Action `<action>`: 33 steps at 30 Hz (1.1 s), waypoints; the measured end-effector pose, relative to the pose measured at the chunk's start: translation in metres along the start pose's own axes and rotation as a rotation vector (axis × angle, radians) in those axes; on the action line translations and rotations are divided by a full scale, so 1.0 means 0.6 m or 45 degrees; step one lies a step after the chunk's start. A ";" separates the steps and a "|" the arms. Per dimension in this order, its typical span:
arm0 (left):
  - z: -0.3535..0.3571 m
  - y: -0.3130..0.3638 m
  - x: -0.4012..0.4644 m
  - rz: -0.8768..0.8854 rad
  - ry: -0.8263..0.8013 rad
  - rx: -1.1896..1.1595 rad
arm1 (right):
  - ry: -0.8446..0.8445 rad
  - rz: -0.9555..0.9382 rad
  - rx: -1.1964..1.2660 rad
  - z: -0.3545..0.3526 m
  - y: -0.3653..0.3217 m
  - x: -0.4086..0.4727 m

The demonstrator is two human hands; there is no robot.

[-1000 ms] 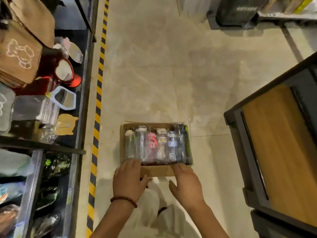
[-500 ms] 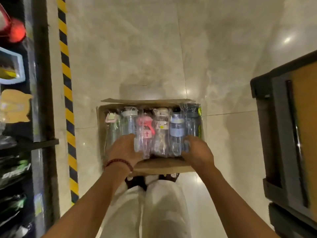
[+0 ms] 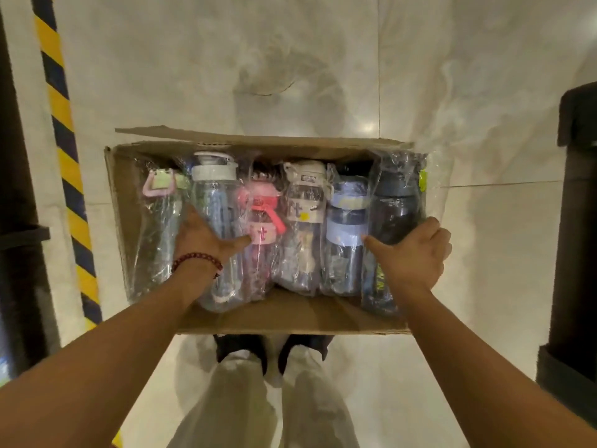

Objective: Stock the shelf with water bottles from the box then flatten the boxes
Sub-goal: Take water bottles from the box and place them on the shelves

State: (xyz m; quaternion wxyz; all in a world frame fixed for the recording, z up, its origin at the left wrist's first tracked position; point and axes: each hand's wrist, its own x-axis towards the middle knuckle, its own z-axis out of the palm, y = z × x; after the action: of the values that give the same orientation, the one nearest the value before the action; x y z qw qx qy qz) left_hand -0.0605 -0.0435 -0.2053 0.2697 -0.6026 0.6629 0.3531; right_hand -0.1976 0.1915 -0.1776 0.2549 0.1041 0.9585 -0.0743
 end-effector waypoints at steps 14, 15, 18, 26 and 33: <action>0.003 -0.001 0.003 0.008 0.129 -0.333 | 0.131 0.055 0.237 0.024 -0.012 0.023; -0.005 -0.001 -0.007 -0.004 0.080 -0.378 | 0.107 0.046 0.238 0.015 -0.011 0.020; -0.028 -0.016 -0.044 -0.005 0.003 -0.485 | 0.056 0.003 0.255 -0.007 -0.011 0.006; -0.048 -0.036 -0.069 0.064 0.003 -0.456 | 0.132 -0.004 -0.041 -0.002 -0.044 -0.013; -0.012 -0.038 -0.057 0.119 -0.031 -0.519 | 0.190 -0.166 0.020 0.033 -0.019 -0.015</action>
State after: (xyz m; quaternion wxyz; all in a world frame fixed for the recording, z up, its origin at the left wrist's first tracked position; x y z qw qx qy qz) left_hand -0.0330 -0.0291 -0.1773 0.1336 -0.6090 0.6016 0.4994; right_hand -0.1830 0.1753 -0.1891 0.1768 0.0487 0.9789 -0.0905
